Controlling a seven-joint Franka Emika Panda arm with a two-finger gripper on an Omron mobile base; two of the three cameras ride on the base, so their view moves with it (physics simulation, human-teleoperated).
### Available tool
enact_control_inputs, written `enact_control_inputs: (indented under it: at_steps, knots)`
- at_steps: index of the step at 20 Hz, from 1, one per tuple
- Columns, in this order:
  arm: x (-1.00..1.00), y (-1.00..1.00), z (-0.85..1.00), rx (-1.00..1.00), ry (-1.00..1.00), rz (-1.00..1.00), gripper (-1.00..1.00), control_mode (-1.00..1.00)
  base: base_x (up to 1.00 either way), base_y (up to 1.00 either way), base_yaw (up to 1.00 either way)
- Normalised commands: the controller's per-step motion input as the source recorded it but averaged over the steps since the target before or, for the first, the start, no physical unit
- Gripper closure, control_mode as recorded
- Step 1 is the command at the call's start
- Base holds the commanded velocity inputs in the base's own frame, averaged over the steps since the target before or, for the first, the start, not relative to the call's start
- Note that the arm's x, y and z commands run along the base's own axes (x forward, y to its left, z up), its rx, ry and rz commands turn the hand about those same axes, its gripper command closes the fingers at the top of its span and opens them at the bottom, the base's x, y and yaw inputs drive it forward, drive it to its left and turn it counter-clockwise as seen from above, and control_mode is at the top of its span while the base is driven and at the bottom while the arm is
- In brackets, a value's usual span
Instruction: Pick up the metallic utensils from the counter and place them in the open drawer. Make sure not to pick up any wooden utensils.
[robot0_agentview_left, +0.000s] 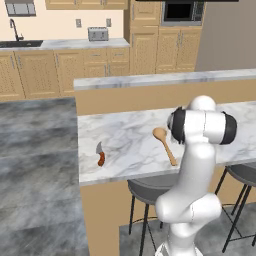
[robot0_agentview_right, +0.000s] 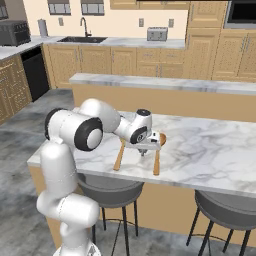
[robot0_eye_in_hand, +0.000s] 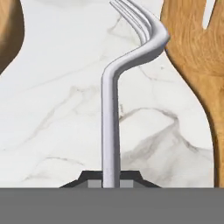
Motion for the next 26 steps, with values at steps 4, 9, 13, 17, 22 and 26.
enact_control_inputs:
  at_steps: [4,9,13,17,22,26]
  knots:
    - [-0.35,-0.06,0.88,0.0,0.0,-0.18,1.0,-1.0,0.0,0.0,0.0]
    - [-0.57,0.12,0.97,0.0,0.0,-0.17,1.0,-1.0,0.0,0.0,0.0]
    - [-0.73,0.33,1.0,0.0,0.0,-0.13,1.0,-1.0,0.0,0.0,0.0]
    - [-0.85,0.43,0.84,0.06,0.01,-0.11,1.0,-1.0,0.0,0.0,0.0]
    - [-0.86,0.41,0.71,0.21,0.02,-0.18,1.0,-1.0,0.0,0.0,0.0]
    - [-0.75,0.86,0.21,0.03,0.0,-0.02,1.0,-1.0,0.0,0.0,0.0]
